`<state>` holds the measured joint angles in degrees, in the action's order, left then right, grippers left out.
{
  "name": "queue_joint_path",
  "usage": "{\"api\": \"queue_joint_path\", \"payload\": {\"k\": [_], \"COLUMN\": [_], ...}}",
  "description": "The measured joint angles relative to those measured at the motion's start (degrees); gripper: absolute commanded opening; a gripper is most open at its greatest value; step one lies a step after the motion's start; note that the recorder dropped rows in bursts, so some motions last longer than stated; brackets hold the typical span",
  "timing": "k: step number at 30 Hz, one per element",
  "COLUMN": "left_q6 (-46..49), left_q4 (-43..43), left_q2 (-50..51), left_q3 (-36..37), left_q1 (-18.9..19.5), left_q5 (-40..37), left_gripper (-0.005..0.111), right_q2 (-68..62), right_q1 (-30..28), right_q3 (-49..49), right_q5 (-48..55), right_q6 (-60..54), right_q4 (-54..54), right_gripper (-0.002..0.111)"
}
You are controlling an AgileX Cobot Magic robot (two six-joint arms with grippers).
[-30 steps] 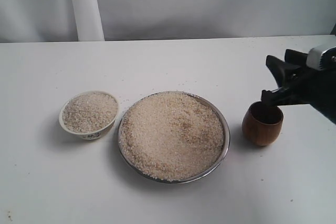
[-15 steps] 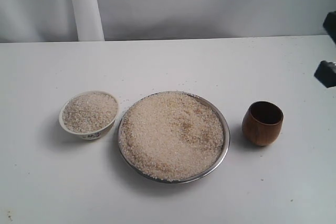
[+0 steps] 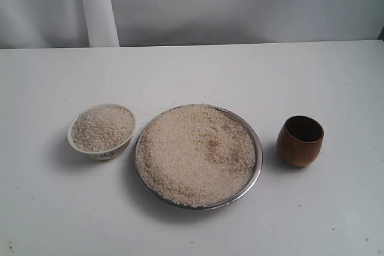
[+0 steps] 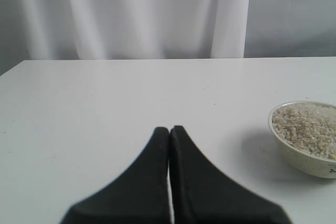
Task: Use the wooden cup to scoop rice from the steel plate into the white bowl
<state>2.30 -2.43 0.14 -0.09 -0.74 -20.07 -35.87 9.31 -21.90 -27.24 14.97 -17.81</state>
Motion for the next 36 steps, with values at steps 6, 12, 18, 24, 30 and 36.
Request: {"api": "queue_joint_path", "payload": {"k": [6,12,18,24,30,36], "left_q6": [0.0,0.0,0.0,0.0,0.0,0.0], "left_q4": [0.0,0.0,0.0,0.0,0.0,0.0], "left_q2": [0.0,0.0,0.0,0.0,0.0,0.0], "left_q3": [0.0,0.0,0.0,0.0,0.0,0.0], "left_q1": [0.0,0.0,0.0,0.0,0.0,0.0], "left_q5": [0.0,0.0,0.0,0.0,0.0,0.0], "left_gripper": [0.0,0.0,0.0,0.0,0.0,0.0], "right_q2": [0.2,0.2,0.5,6.0,12.3,19.1], "right_q1": [0.0,0.0,0.0,0.0,0.0,-6.0], "right_q3": [0.0,0.0,0.0,0.0,0.0,0.0], "right_q5": [0.1,0.1,0.9,6.2,13.6,27.6], "right_q6": [0.0,0.0,0.0,-4.8,-11.5,-16.1], "right_q4": [0.0,0.0,0.0,-0.3,5.7,9.6], "right_gripper": [0.0,0.0,0.0,0.0,0.0,0.0]}}
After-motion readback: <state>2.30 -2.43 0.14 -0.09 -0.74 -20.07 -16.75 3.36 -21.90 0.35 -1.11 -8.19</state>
